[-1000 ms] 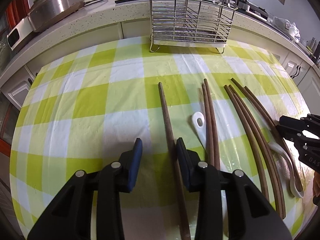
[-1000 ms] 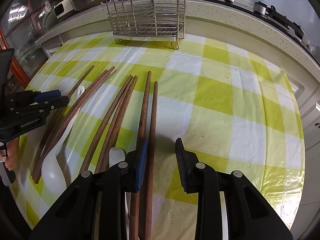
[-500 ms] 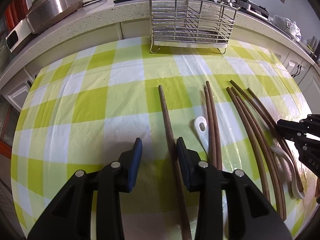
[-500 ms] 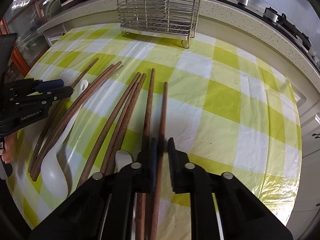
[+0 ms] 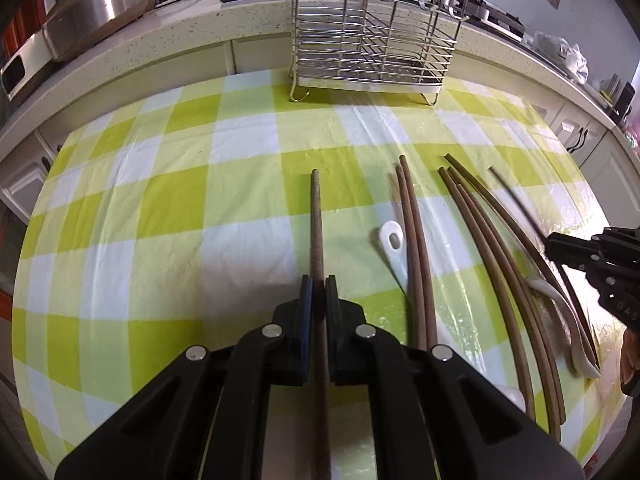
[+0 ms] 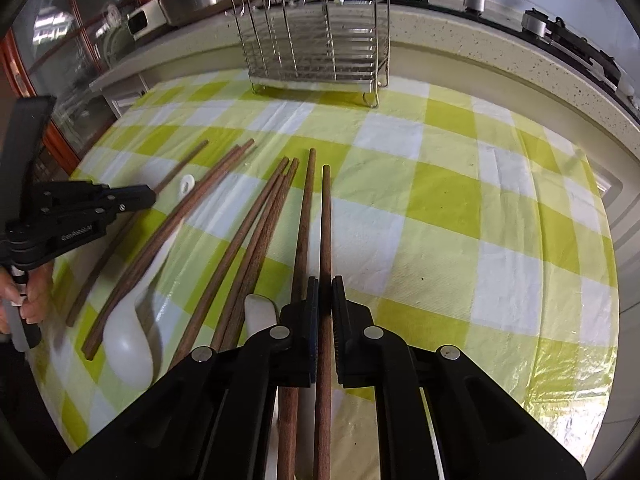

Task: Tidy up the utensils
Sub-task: 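Close the right tool on one chopstick while the left tool closes on another, then lift the right tool's chopstick upright to the wire rack while the left tool carries its own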

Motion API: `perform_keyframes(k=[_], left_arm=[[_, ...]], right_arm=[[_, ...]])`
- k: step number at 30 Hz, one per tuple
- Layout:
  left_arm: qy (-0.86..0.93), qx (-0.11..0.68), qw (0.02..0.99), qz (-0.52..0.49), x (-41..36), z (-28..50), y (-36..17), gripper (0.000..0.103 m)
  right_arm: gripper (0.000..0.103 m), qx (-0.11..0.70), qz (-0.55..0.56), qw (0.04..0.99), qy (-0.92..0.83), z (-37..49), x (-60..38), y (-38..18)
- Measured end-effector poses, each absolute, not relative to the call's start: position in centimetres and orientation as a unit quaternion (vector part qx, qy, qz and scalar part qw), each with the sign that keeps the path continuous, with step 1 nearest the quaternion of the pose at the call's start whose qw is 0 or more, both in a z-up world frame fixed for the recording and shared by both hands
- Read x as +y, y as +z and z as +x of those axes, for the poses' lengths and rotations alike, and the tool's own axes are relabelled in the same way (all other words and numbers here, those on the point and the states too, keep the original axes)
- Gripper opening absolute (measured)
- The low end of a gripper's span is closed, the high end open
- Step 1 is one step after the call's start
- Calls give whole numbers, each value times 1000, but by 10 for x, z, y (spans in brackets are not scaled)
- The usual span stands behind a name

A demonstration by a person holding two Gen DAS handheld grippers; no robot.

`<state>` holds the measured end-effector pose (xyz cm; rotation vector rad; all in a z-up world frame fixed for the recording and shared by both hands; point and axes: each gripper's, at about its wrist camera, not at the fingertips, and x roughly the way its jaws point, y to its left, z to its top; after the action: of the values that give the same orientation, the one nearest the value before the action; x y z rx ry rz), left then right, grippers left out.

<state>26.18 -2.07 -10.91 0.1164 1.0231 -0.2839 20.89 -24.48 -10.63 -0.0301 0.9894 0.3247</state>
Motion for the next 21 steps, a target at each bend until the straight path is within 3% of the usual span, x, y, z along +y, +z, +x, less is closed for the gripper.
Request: perform_keyframes(k=[21], left_arm=[[-141, 397, 906, 41, -10, 217, -33, 6]], right_arm=[[9, 367, 14, 919, 141, 186, -269, -42]])
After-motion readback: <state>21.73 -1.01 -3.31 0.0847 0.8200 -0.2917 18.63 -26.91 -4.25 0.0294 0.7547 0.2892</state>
